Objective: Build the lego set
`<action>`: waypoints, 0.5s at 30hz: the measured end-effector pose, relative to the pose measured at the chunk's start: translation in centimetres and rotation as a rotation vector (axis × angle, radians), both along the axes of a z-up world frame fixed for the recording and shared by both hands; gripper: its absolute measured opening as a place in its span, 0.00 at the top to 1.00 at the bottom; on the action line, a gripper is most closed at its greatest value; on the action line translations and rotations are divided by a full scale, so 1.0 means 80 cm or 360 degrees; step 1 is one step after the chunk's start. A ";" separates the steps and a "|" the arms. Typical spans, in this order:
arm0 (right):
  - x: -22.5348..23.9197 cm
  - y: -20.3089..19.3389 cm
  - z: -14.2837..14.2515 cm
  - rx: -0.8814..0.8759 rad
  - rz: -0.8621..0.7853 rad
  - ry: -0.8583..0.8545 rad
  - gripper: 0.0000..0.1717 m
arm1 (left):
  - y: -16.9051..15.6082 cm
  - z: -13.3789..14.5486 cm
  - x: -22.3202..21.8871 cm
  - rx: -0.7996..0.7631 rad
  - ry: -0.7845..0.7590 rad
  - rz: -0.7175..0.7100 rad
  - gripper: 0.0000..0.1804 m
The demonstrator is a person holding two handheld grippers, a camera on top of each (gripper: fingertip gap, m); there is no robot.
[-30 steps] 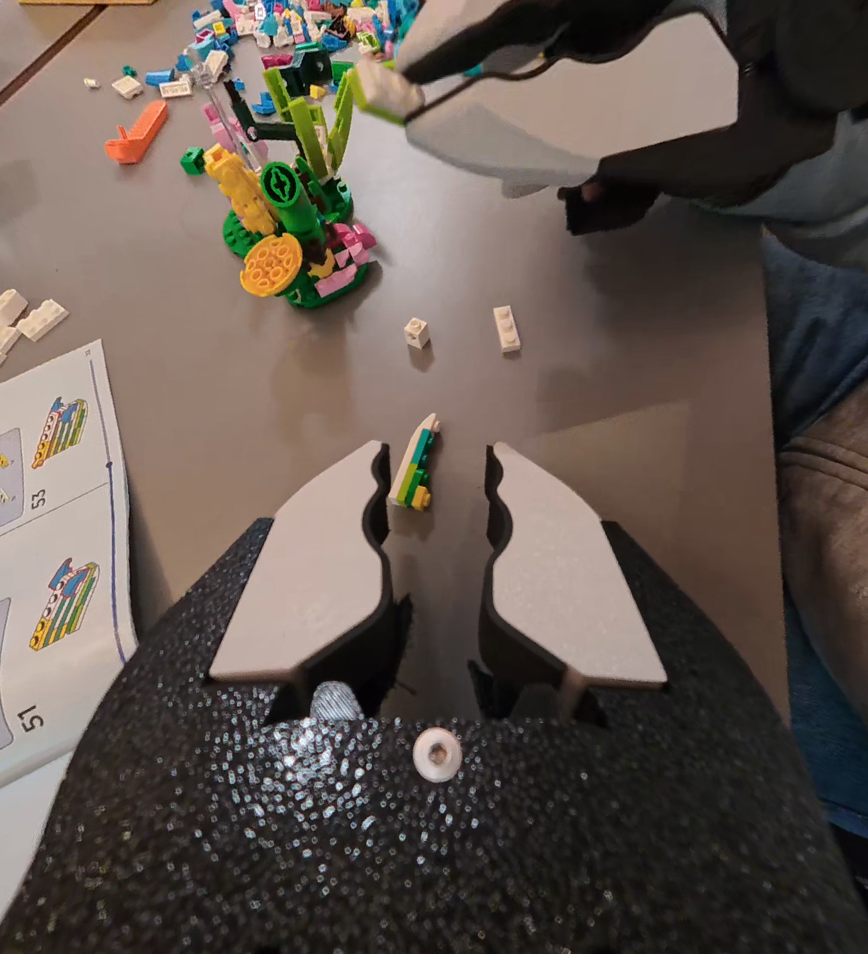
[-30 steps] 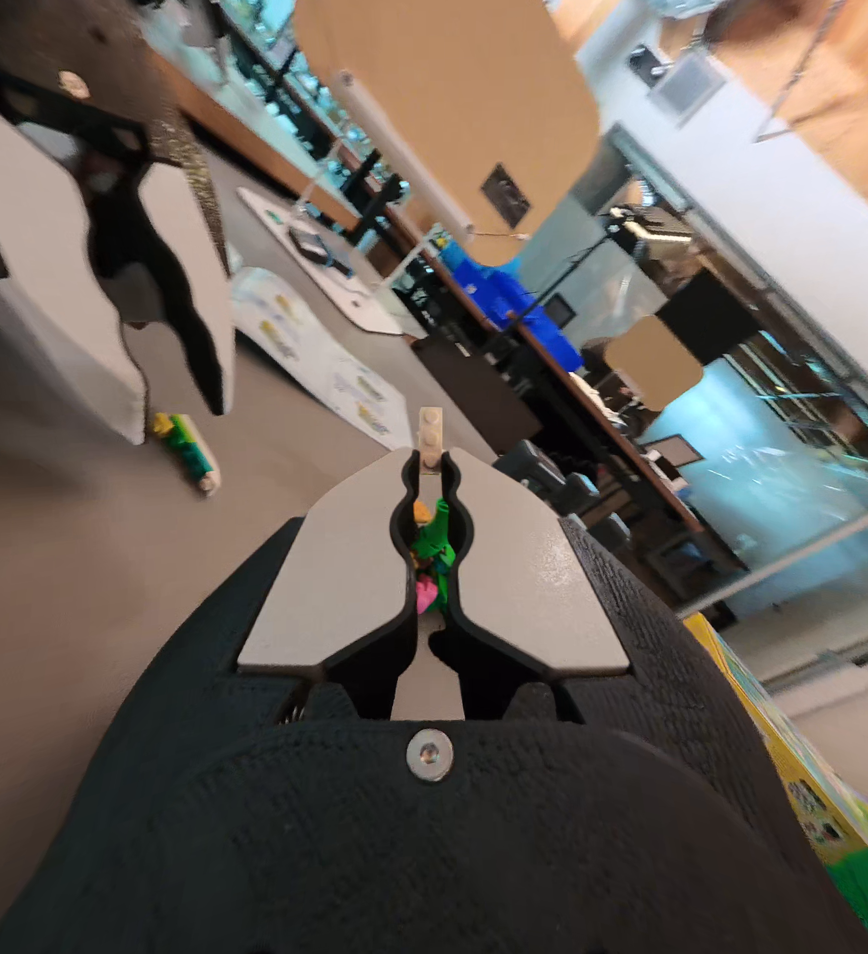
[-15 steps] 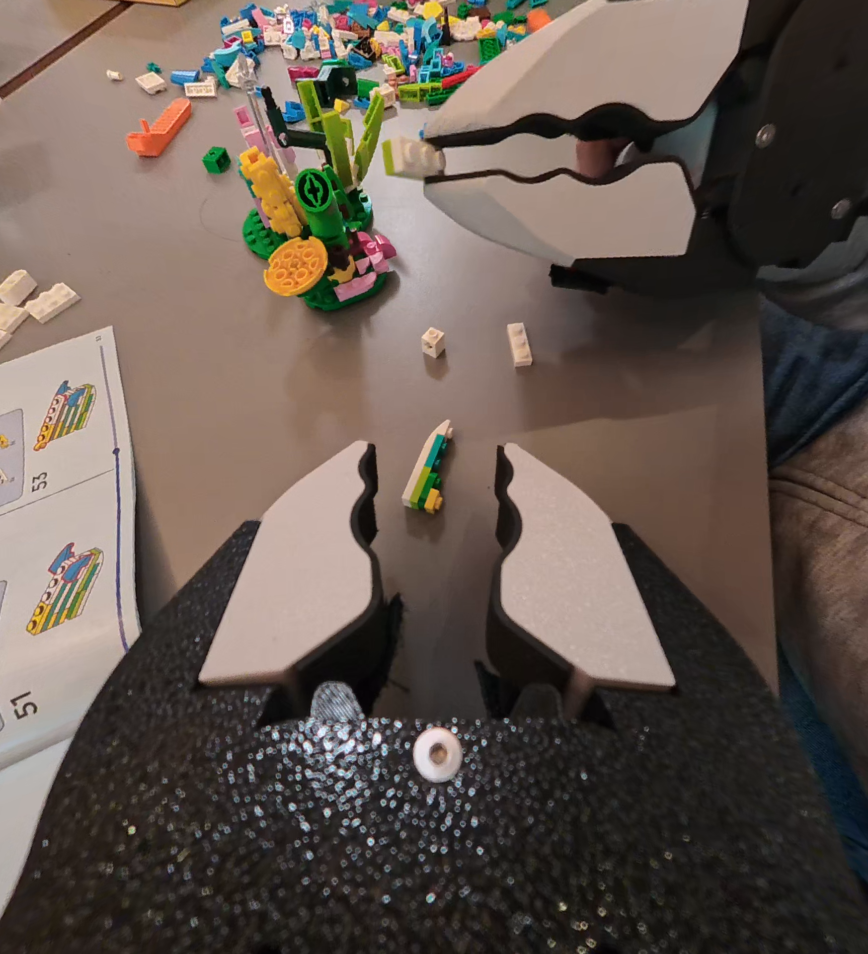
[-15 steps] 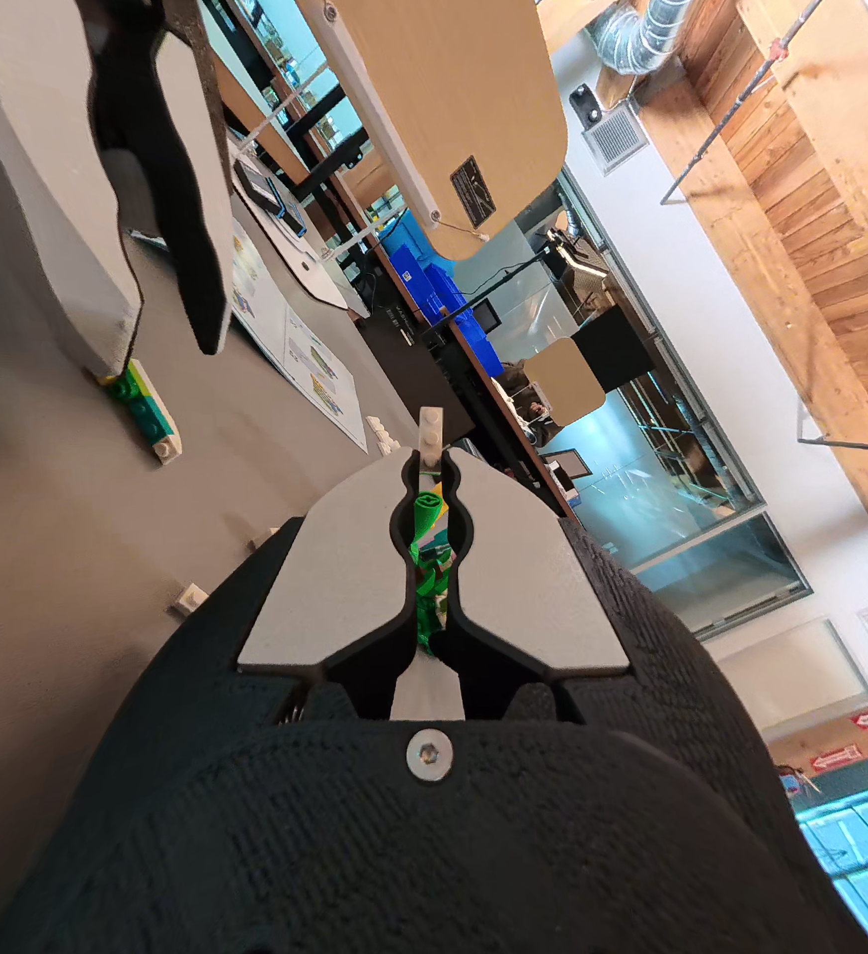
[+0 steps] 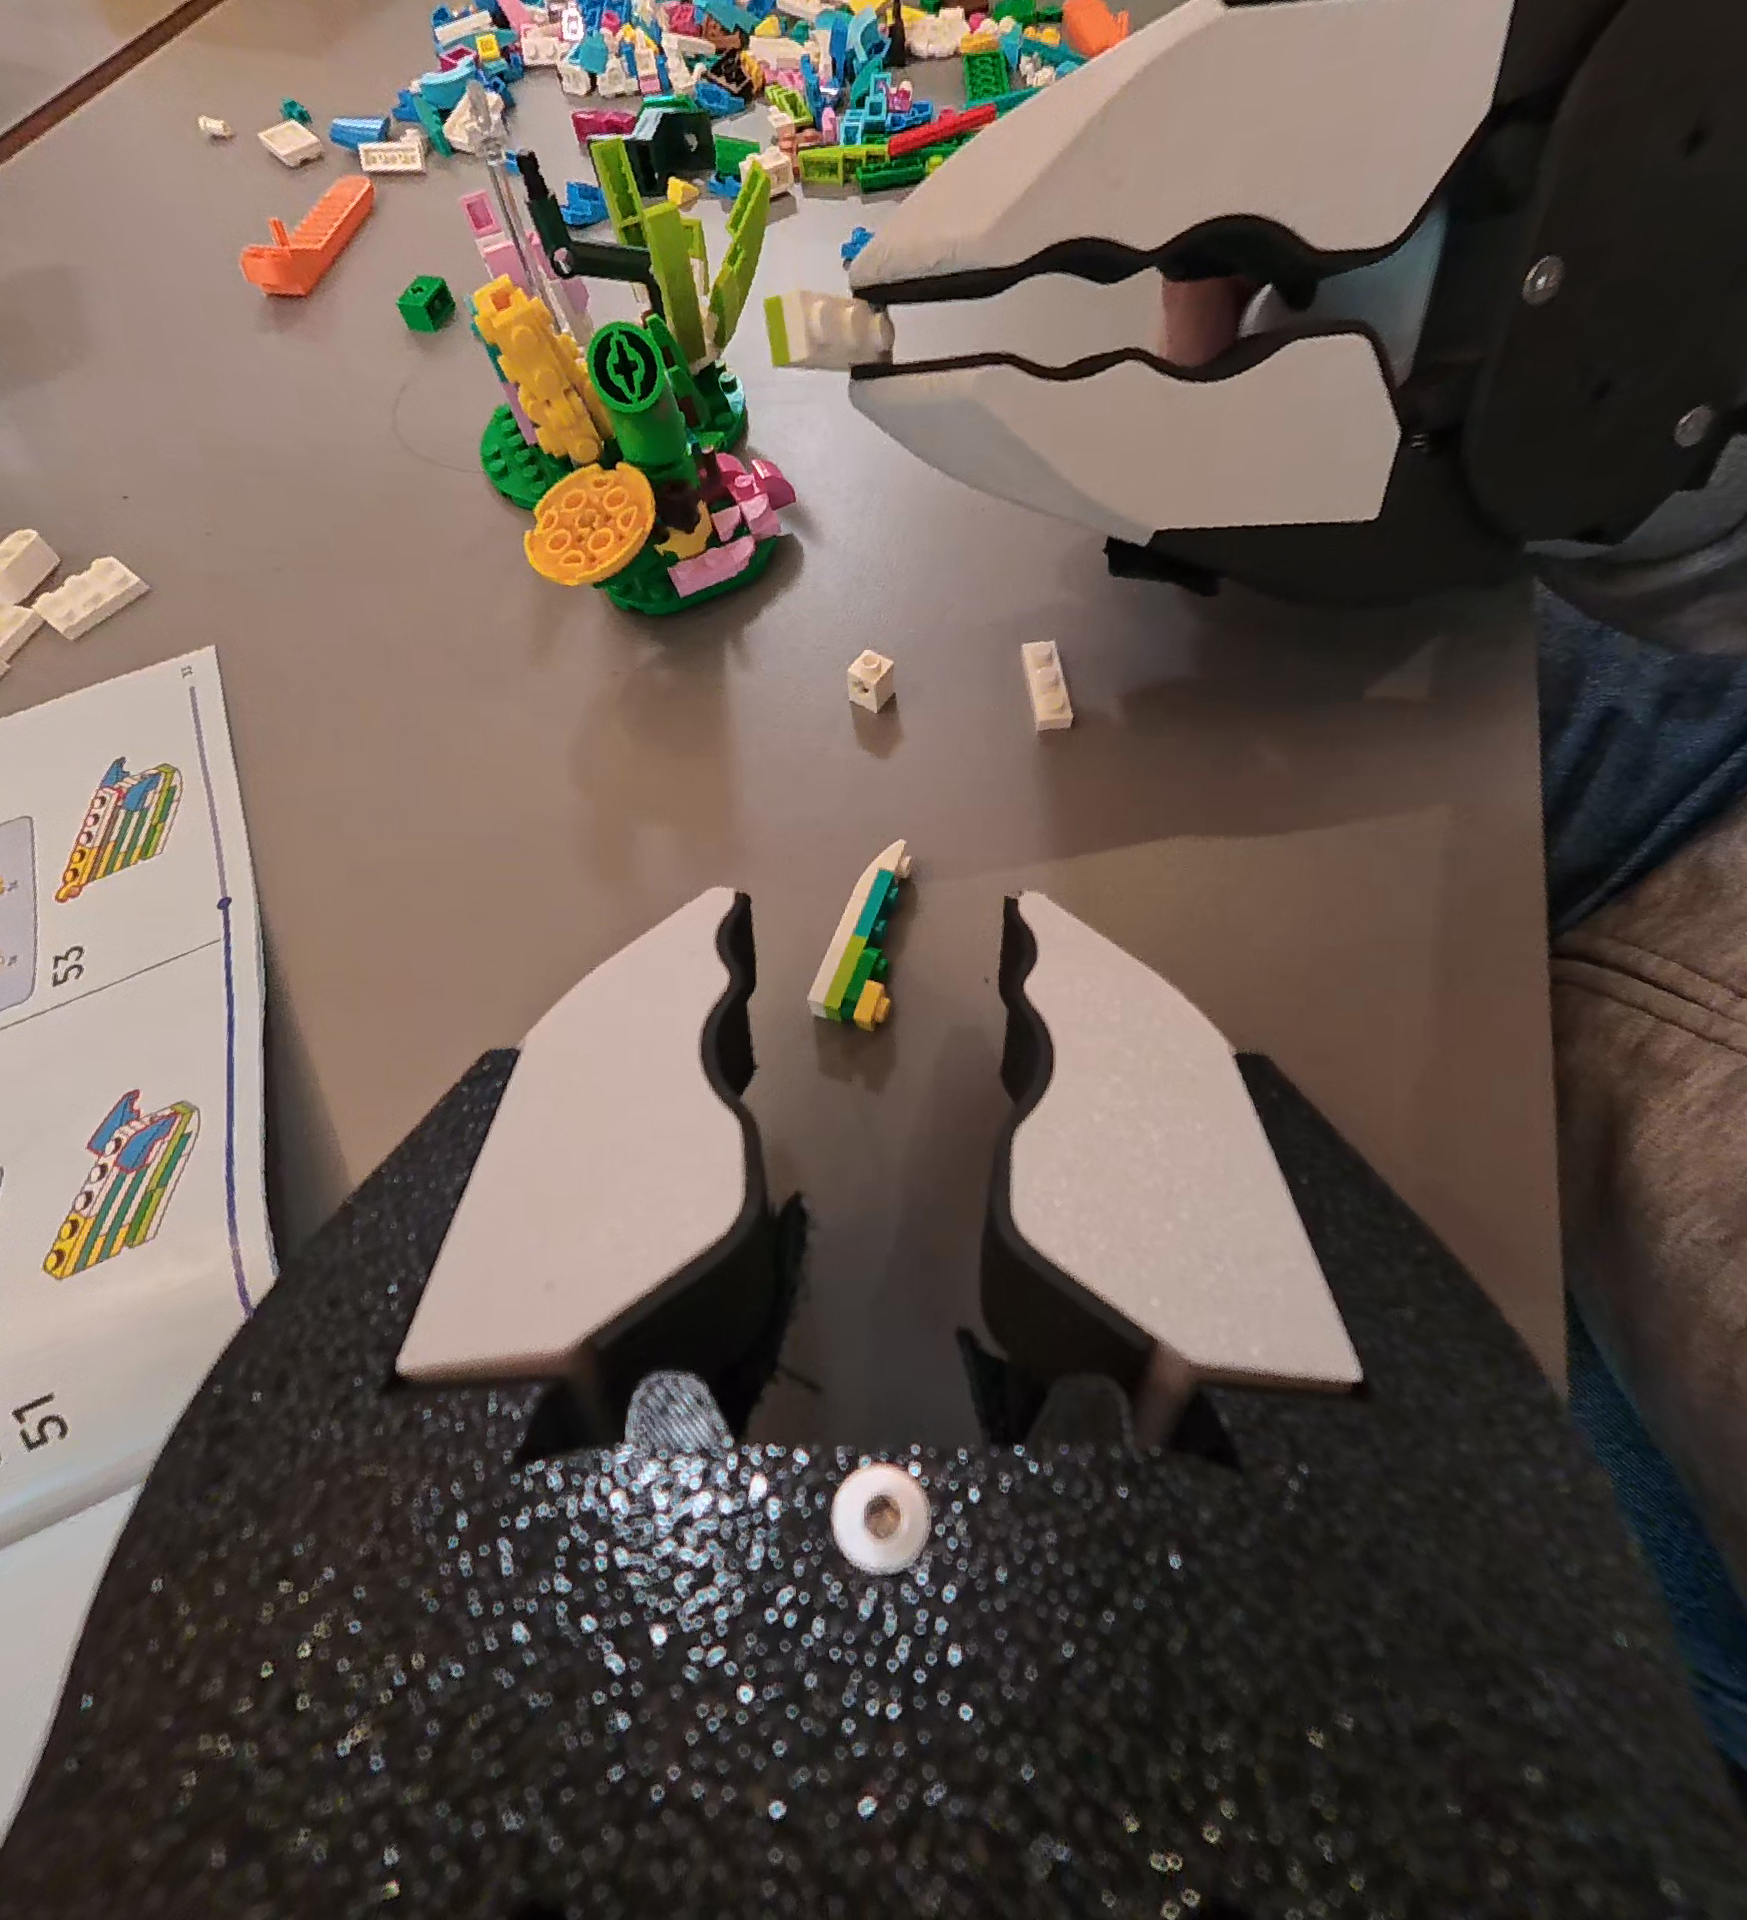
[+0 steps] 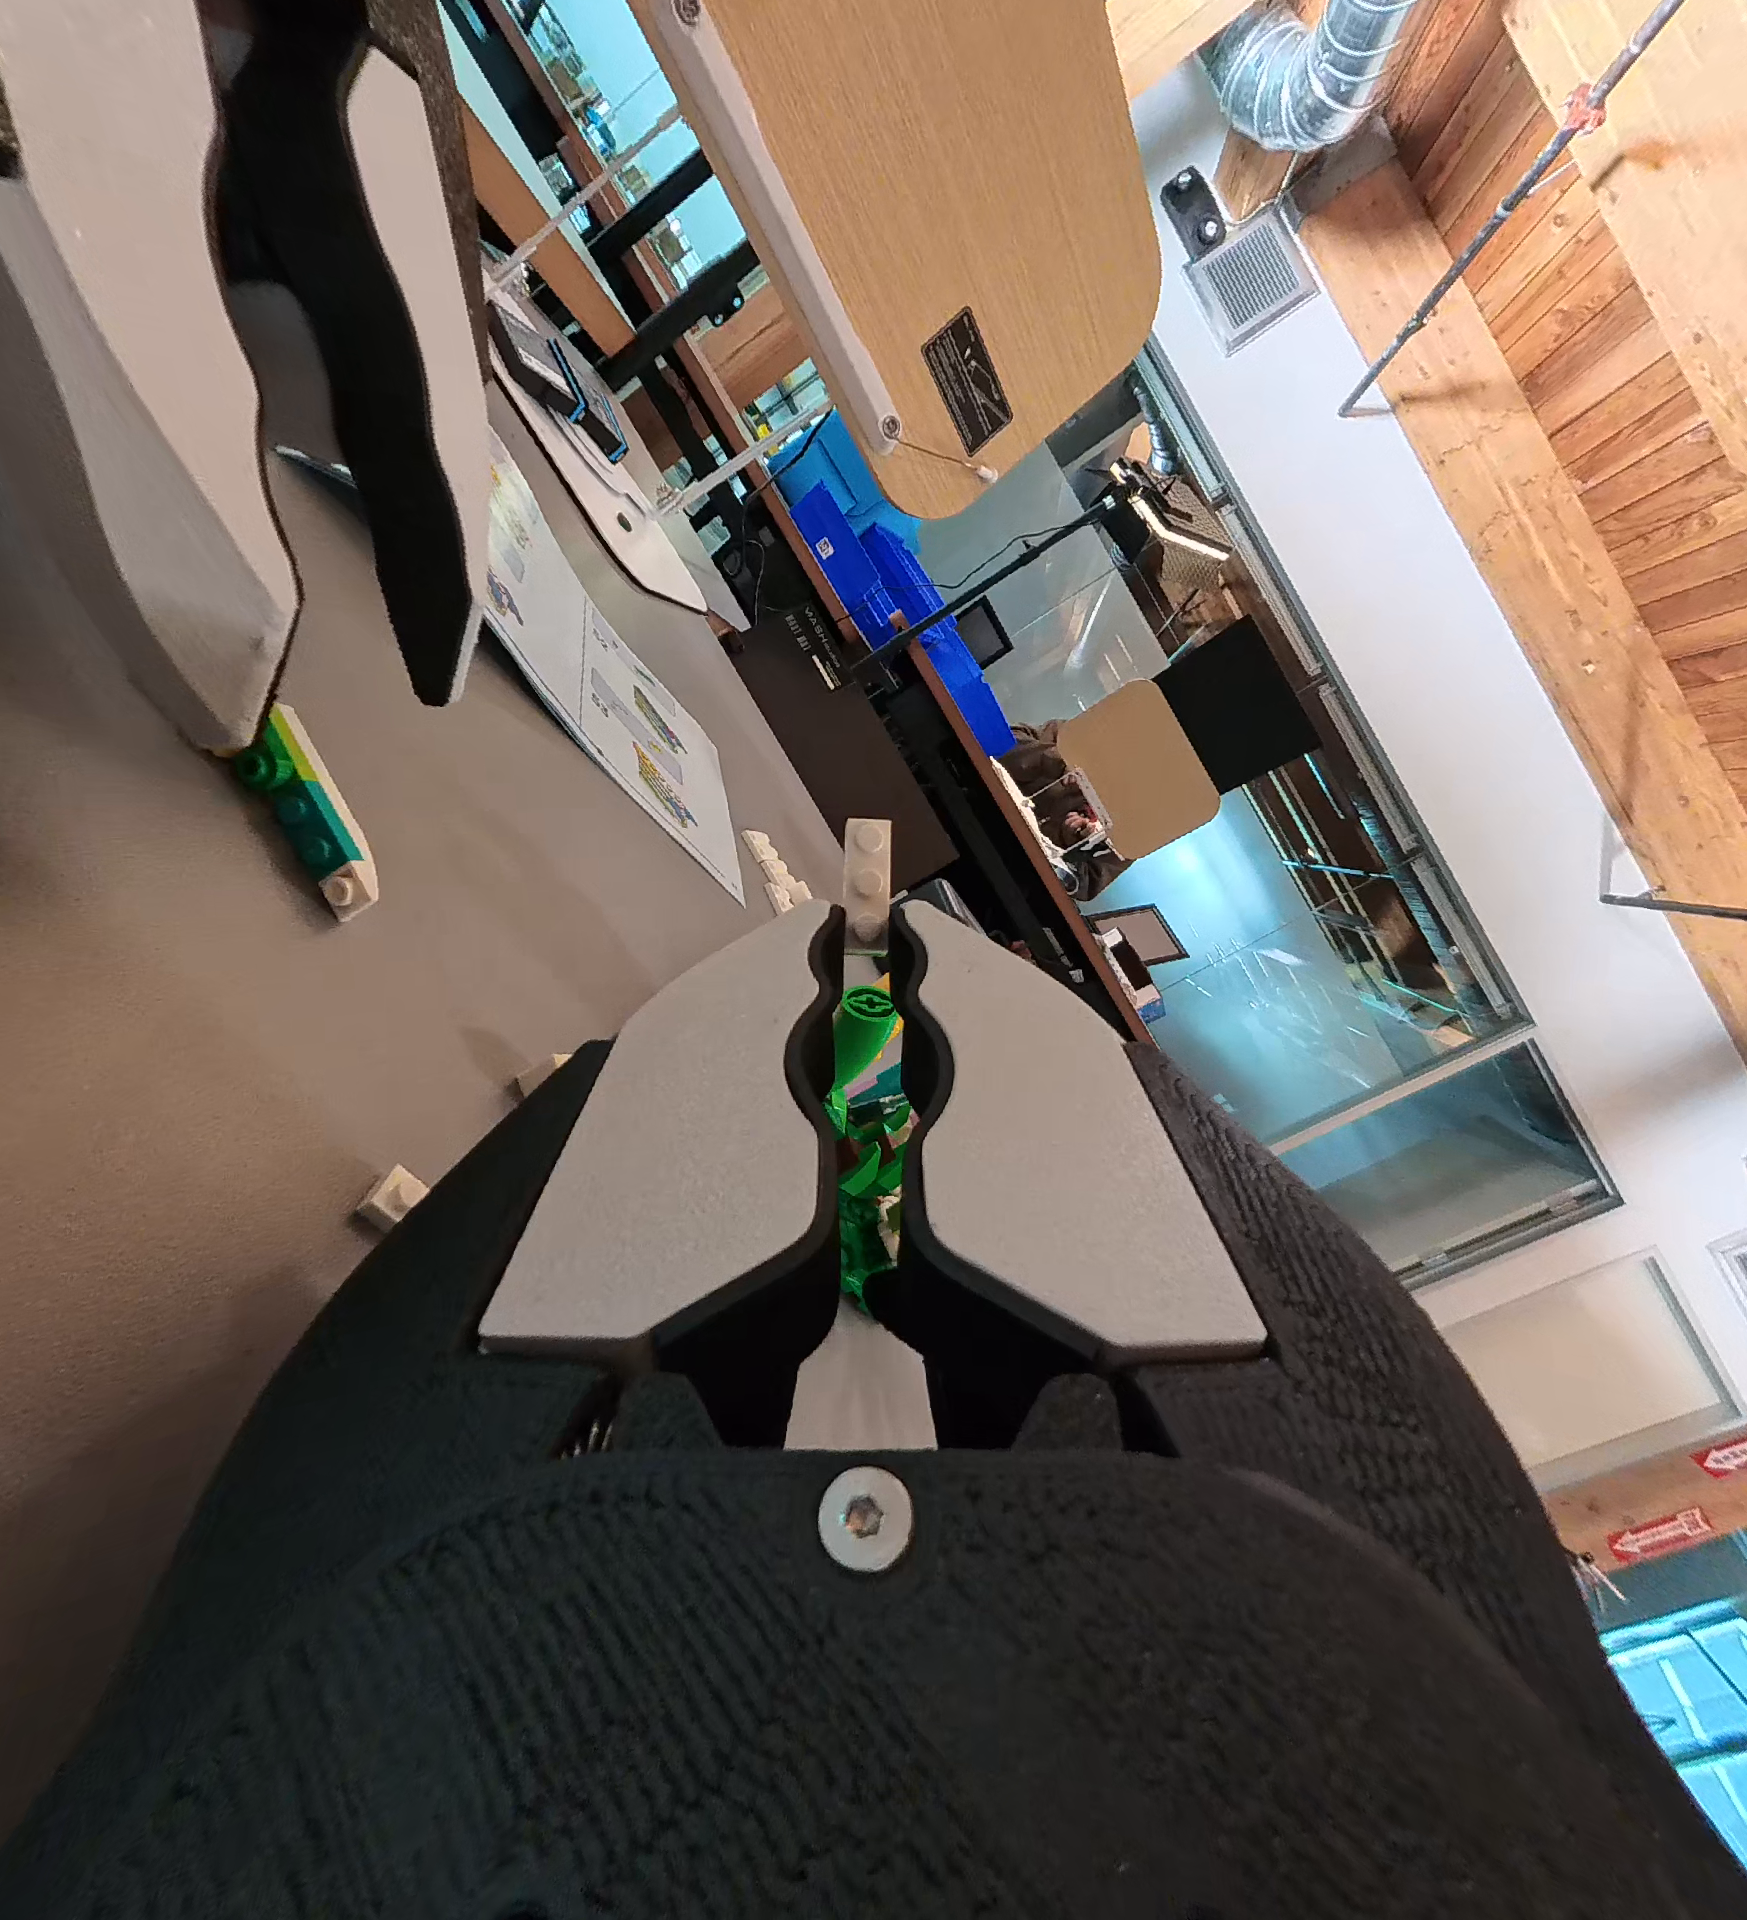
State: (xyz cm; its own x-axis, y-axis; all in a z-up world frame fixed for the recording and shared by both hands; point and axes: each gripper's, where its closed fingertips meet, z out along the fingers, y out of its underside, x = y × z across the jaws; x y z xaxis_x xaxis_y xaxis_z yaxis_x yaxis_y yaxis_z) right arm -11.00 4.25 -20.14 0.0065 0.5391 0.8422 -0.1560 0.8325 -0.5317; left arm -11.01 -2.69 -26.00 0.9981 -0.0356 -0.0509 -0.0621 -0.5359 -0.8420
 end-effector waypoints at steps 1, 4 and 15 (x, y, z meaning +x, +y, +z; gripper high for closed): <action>0.000 0.000 0.000 0.0001 0.0000 -0.0001 0.96 | 0.000 0.000 0.000 -0.0002 0.0000 0.0000 0.75; 0.000 -0.001 0.000 0.0005 0.0002 -0.0001 0.96 | 0.000 -0.001 0.000 -0.0008 0.0000 0.0000 0.75; 0.001 -0.002 -0.001 0.0025 0.0004 0.0001 0.96 | 0.001 -0.004 0.000 -0.0030 0.0005 -0.0003 0.74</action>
State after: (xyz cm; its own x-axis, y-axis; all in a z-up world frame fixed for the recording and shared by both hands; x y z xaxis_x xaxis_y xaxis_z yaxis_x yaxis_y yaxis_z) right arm -10.95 4.11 -20.23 0.0059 0.5256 0.8507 -0.1585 0.8404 -0.5182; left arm -10.99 -2.64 -26.30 0.9979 -0.0382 -0.0531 -0.0654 -0.5518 -0.8314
